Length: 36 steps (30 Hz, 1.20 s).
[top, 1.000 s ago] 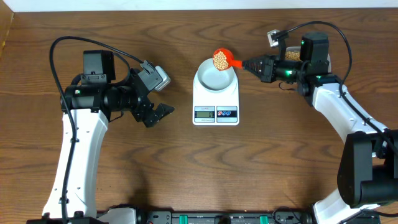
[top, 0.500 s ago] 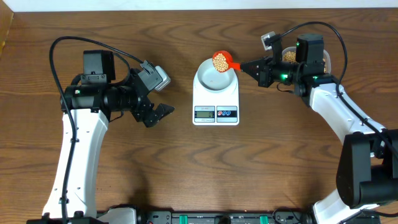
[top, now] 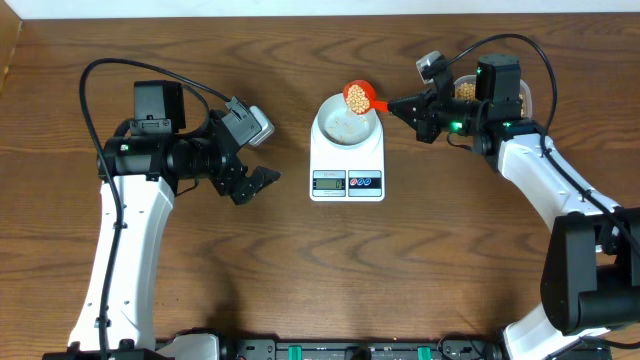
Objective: Scoop item into bowl and weigh 50g on scale
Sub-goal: 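Tilt the red scoop with the right gripper to pour soybeans into bowl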
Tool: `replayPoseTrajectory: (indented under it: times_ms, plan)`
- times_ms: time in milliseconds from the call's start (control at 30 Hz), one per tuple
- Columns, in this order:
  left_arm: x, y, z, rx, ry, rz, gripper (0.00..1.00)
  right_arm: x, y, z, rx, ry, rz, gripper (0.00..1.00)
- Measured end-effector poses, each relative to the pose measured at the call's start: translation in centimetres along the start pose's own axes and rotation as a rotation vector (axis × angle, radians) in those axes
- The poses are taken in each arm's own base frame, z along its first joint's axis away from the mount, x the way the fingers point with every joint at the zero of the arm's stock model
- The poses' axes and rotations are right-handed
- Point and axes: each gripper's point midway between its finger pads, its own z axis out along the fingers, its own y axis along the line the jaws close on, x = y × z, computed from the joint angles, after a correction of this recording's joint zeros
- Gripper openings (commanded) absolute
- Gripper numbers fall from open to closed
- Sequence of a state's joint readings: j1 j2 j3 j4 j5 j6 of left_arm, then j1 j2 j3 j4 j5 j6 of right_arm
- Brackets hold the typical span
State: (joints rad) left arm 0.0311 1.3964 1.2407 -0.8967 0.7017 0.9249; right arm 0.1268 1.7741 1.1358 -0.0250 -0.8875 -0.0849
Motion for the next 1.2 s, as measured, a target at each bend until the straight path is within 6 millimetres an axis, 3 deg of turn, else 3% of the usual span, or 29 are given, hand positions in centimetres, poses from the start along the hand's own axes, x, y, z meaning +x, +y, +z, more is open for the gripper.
replayPoseTrajectory:
  times_ms: [1200]
  plan:
    - [0.0,0.0,0.0,0.0,0.0,0.0,0.98,0.23,-0.08,0.0,0.004,0.009,-0.229,0.01]
